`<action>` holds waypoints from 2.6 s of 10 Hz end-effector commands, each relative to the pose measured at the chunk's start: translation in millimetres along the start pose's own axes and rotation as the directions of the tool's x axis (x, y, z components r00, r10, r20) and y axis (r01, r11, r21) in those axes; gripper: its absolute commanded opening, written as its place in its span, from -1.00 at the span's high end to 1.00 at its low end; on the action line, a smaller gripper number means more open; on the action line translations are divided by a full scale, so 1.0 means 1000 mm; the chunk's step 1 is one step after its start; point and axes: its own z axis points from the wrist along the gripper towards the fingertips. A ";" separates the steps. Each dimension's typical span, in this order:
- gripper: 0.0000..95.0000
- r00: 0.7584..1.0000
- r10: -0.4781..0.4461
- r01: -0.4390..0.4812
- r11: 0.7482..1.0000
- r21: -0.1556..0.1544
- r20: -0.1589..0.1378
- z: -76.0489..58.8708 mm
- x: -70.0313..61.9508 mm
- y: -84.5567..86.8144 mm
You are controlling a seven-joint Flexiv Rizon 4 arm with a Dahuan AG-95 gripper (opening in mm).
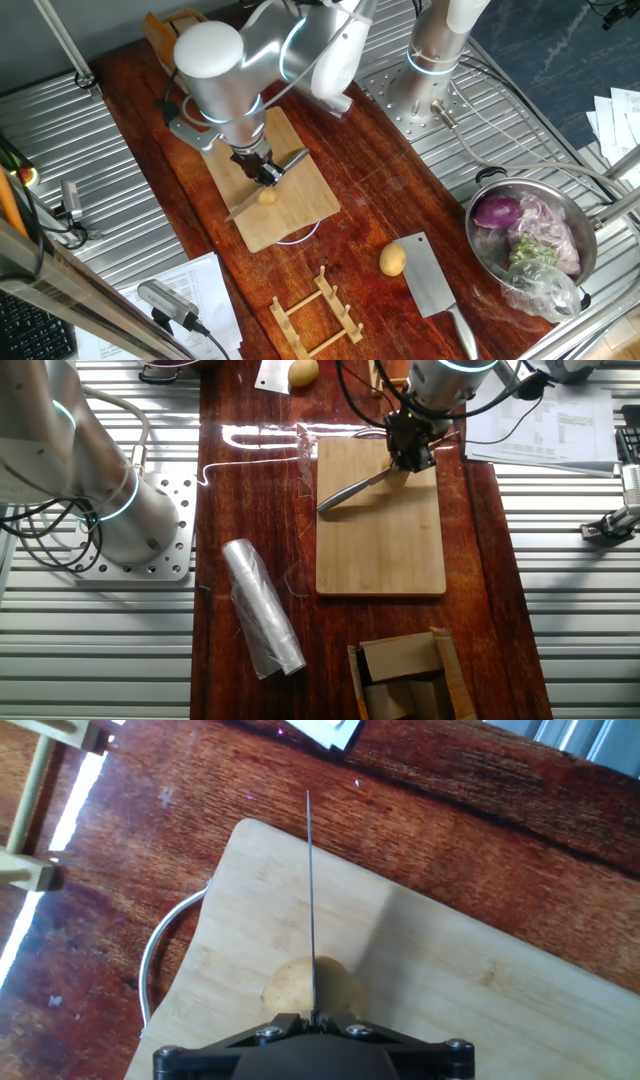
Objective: Chop the potatoes
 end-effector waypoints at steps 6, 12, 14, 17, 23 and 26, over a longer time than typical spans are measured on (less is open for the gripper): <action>1.00 1.000 0.019 -0.019 1.000 -0.023 0.006 0.007 -0.011 -0.003; 1.00 1.000 0.010 -0.010 1.000 -0.003 0.008 0.004 -0.010 -0.002; 1.00 1.000 0.010 -0.010 1.000 0.003 0.011 0.004 -0.010 -0.002; 1.00 1.000 0.016 -0.016 1.000 0.007 0.014 0.004 -0.010 -0.002; 0.60 1.000 0.010 -0.010 1.000 0.008 0.017 0.002 -0.009 -0.001; 0.60 1.000 0.010 -0.010 1.000 0.008 0.017 0.002 -0.009 -0.001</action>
